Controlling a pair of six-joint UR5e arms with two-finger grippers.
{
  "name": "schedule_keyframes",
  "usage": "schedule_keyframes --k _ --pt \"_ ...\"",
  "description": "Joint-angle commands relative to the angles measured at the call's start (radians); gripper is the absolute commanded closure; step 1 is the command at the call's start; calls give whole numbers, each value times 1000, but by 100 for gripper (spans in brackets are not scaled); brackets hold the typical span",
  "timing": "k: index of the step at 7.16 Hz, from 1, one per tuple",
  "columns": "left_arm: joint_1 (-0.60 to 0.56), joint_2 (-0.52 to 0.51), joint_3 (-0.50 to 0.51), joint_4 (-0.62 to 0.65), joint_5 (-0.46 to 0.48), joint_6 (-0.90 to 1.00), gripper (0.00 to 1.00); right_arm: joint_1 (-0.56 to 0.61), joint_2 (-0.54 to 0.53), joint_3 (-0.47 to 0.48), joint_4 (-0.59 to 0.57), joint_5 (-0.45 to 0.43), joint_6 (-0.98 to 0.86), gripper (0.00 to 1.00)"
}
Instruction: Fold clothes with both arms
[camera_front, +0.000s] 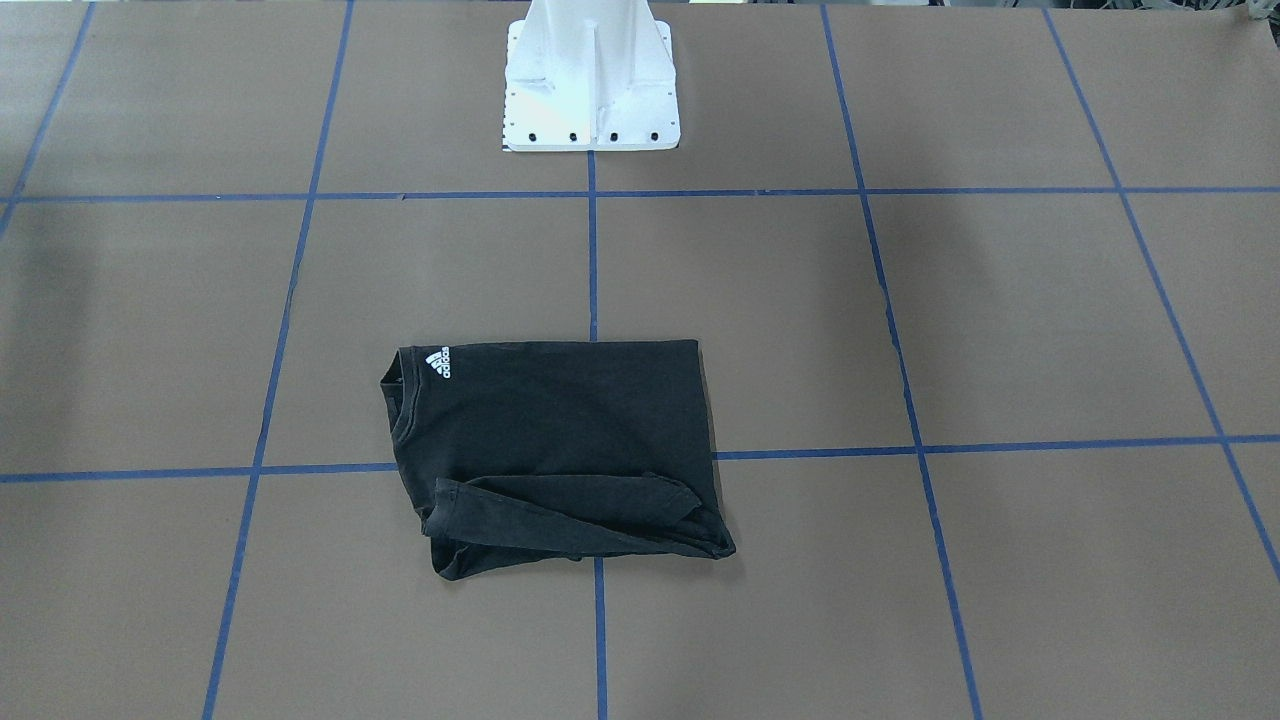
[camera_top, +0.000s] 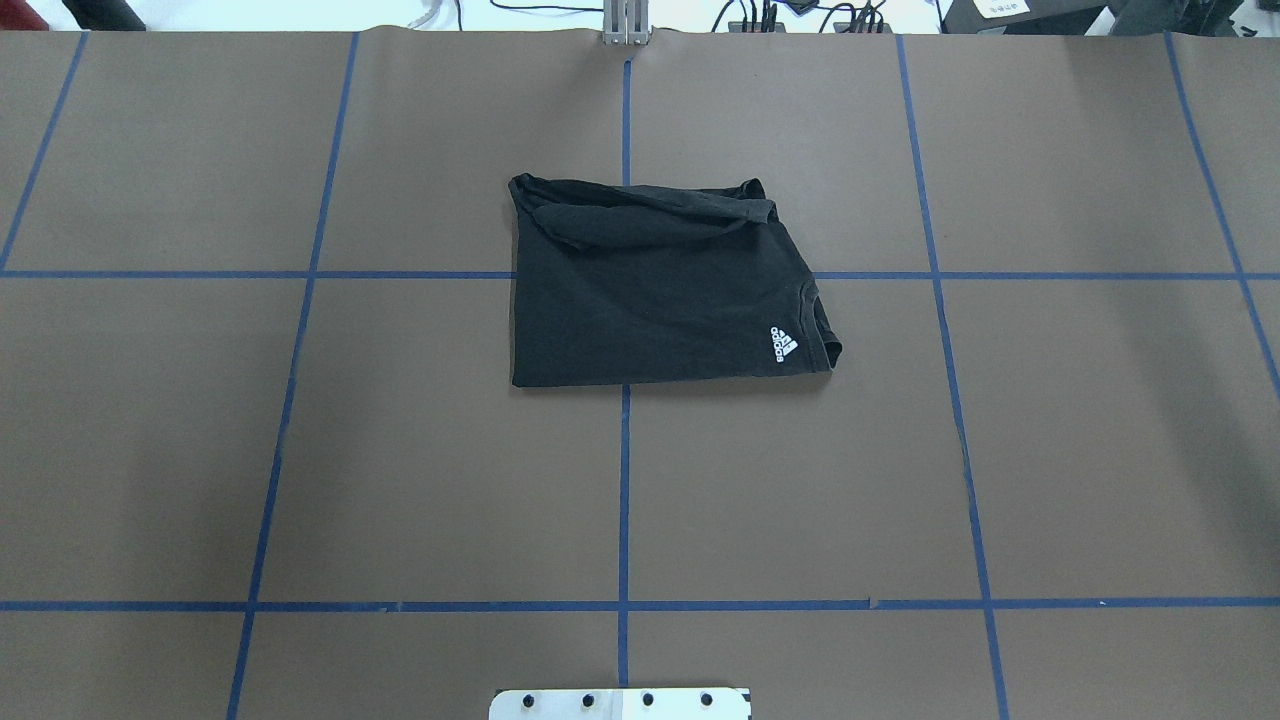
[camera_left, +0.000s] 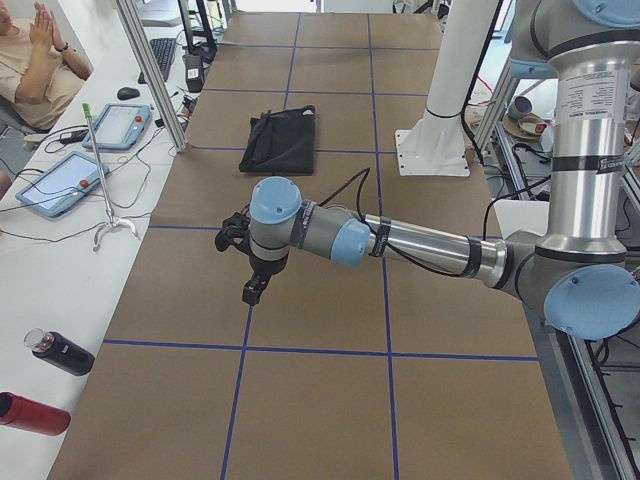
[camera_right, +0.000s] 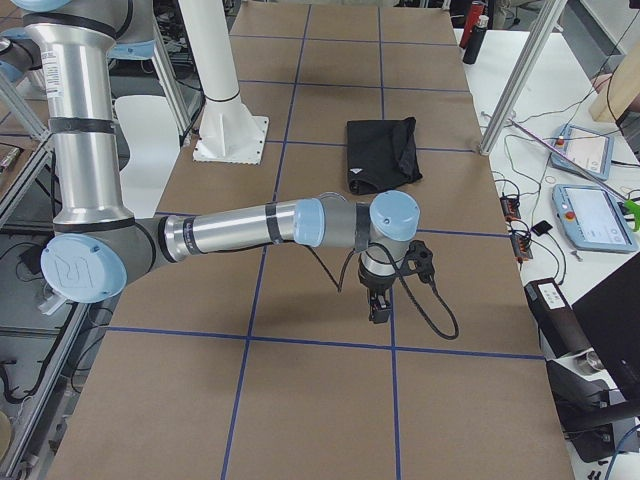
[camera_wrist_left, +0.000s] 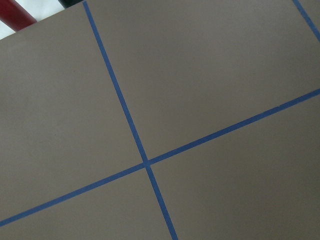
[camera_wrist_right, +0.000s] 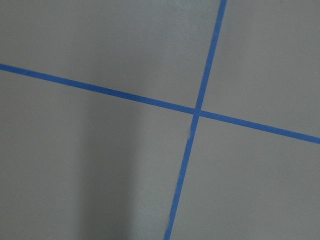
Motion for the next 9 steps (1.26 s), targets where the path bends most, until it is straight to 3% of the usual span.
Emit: schedule_keyframes --k 1,5,9 --pt "1 -1 -17 -8 -33 1 1 -36 -2 8 4 -36 1 0" --pt "1 -24 -34 -12 -45 0 1 -36 -5 -12 59 70 1 0" --pt "-1 -12 -27 -20 -61 3 1 -36 -2 -13 68 70 4 0"
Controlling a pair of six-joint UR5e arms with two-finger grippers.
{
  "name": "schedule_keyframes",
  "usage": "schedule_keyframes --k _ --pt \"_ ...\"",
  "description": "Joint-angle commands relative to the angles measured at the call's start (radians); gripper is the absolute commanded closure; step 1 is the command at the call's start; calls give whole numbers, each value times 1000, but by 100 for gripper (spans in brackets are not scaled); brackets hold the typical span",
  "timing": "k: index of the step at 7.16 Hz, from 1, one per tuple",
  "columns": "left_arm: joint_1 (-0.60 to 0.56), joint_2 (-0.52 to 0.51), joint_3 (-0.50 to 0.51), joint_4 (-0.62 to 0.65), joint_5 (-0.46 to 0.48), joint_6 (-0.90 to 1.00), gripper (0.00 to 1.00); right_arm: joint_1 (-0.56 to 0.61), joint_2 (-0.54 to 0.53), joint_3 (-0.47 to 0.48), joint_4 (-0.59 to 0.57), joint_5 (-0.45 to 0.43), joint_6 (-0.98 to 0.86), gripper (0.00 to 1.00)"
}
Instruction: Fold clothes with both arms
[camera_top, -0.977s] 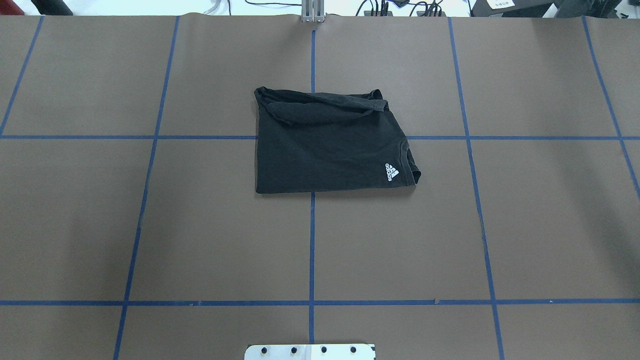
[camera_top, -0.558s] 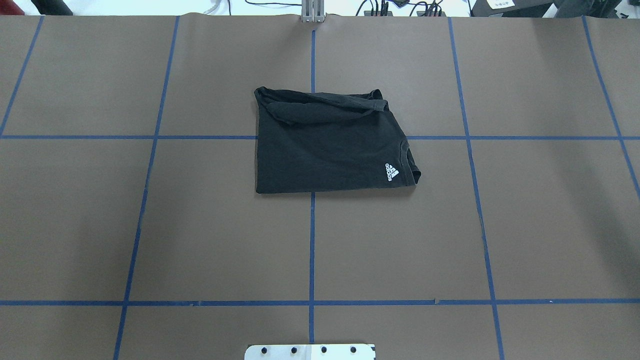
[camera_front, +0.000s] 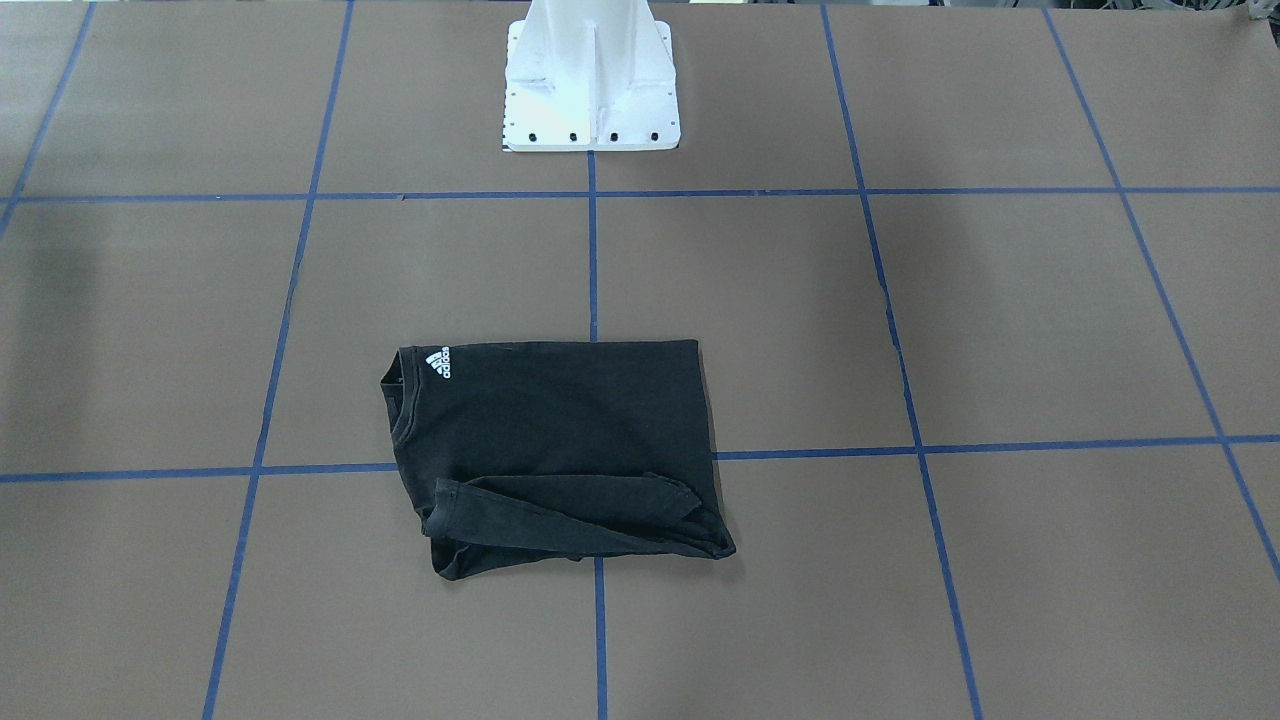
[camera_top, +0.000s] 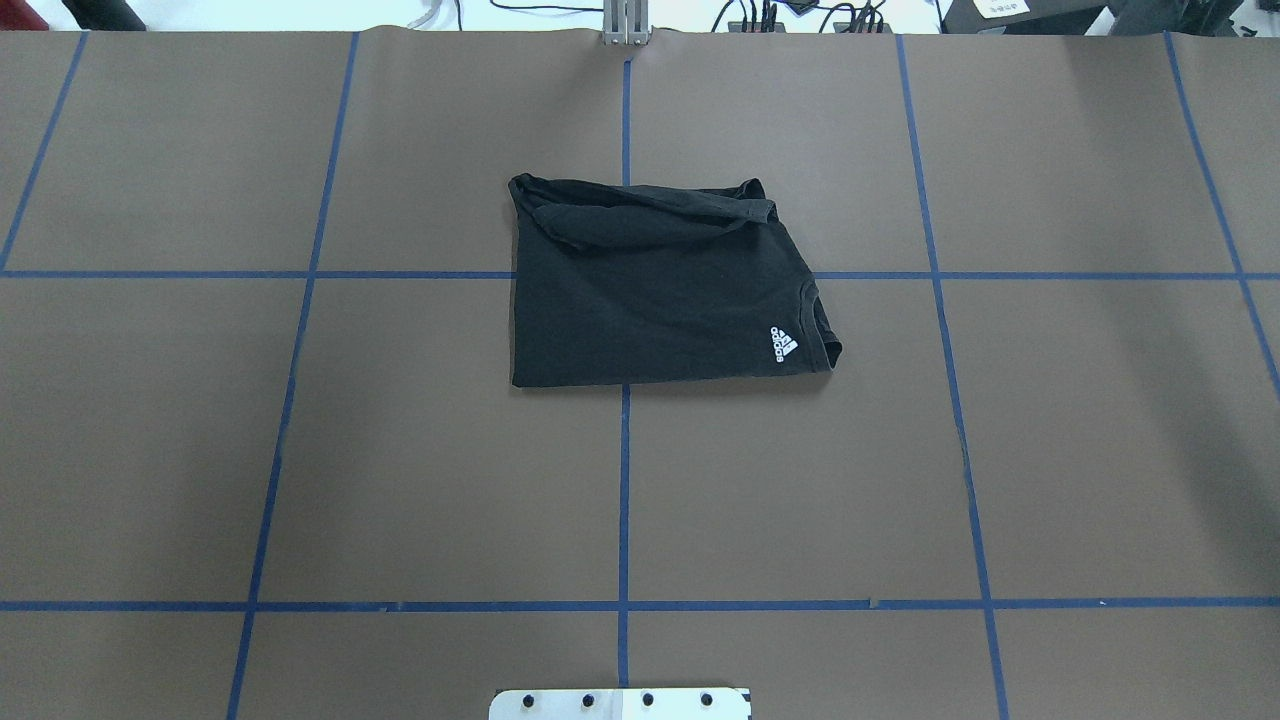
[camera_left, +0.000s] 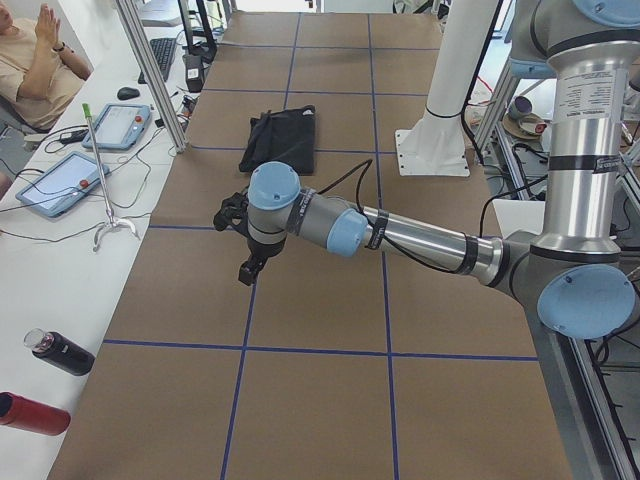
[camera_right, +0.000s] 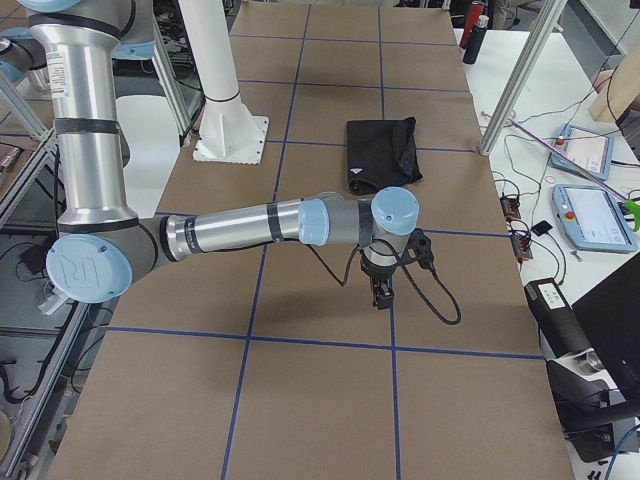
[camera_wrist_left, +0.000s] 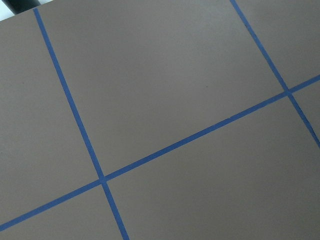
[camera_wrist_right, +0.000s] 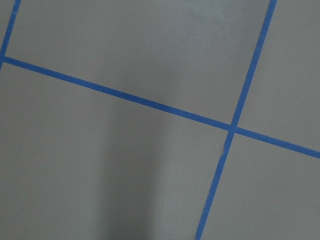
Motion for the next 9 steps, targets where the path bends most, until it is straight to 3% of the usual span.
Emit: schedule_keyframes --k 1,5,7,9 --pt "0 7 8 -3 -3 2 1 0 1 5 1 1 2 0" --pt "0 8 -4 -3 -5 2 1 0 7 0 1 -1 5 0" --pt "-6 17 -24 6 -67 0 1 0 -5 17 1 2 3 0" --pt "-5 22 -27 2 -69 0 1 0 -6 14 1 -3 3 0"
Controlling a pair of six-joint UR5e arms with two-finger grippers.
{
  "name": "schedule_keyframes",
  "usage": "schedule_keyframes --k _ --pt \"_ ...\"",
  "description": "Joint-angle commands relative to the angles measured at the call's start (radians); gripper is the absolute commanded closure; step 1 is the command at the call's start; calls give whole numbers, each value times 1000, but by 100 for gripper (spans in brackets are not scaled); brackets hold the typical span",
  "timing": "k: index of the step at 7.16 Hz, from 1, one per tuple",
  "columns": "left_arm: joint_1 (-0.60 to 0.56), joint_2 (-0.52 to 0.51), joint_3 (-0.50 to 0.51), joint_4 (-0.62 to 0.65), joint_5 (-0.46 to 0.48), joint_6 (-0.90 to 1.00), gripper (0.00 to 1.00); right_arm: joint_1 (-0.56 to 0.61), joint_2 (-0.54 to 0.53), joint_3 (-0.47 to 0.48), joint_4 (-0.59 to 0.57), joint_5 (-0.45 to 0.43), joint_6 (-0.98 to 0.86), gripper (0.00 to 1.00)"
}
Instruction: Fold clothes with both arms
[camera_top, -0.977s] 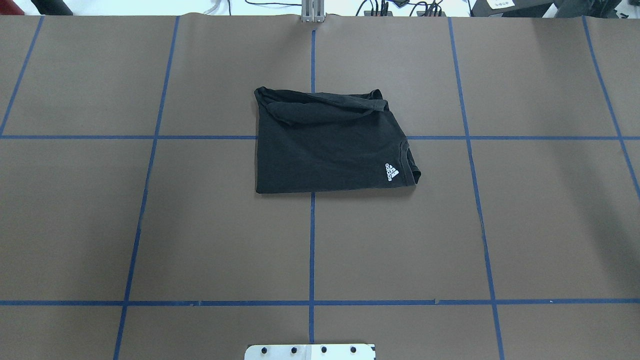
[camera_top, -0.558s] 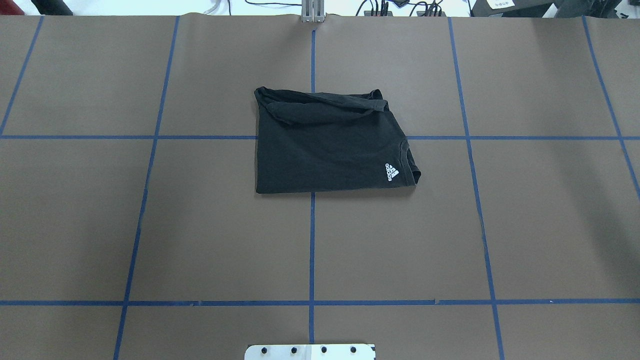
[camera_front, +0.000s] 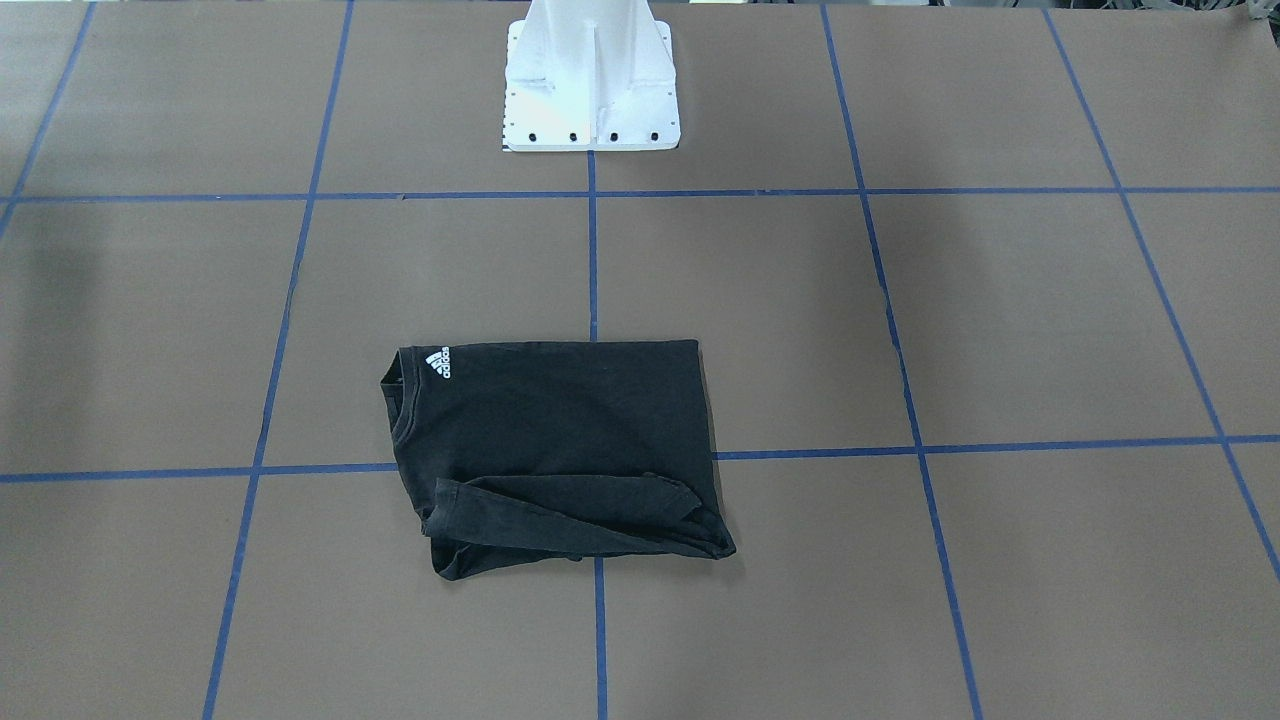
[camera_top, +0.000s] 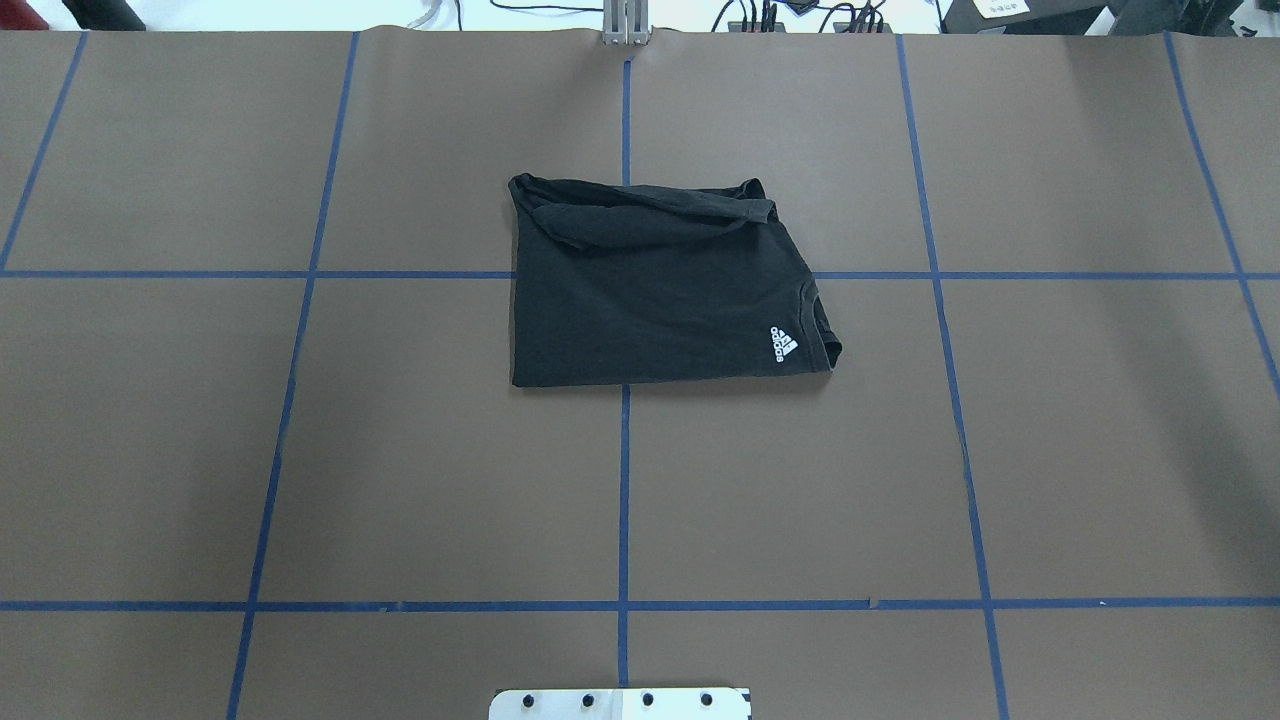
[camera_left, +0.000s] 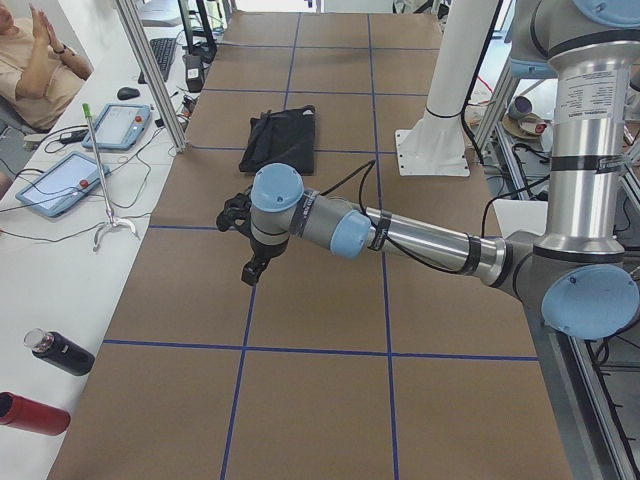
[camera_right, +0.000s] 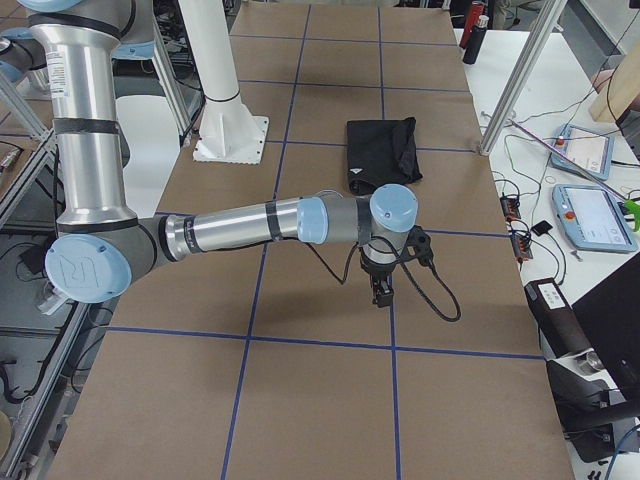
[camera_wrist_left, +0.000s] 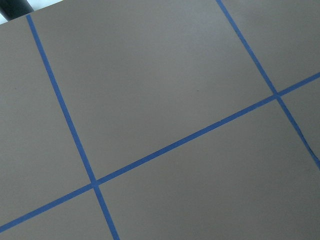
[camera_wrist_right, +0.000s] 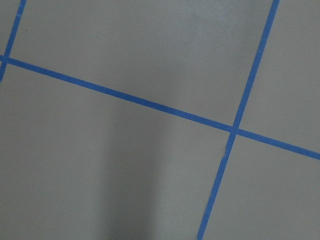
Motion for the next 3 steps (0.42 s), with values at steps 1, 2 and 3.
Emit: schedule_keyframes --k 1,2,3 --pt "0 4 -4 -3 -9 0 1 0 -1 -3 -1 -3 0 0" --pt "0 1 -6 -4 -9 0 1 0 -1 -1 1 -4 1 0" --pt "2 -7 -4 -4 0 0 1 0 -1 -1 -1 -4 0 0"
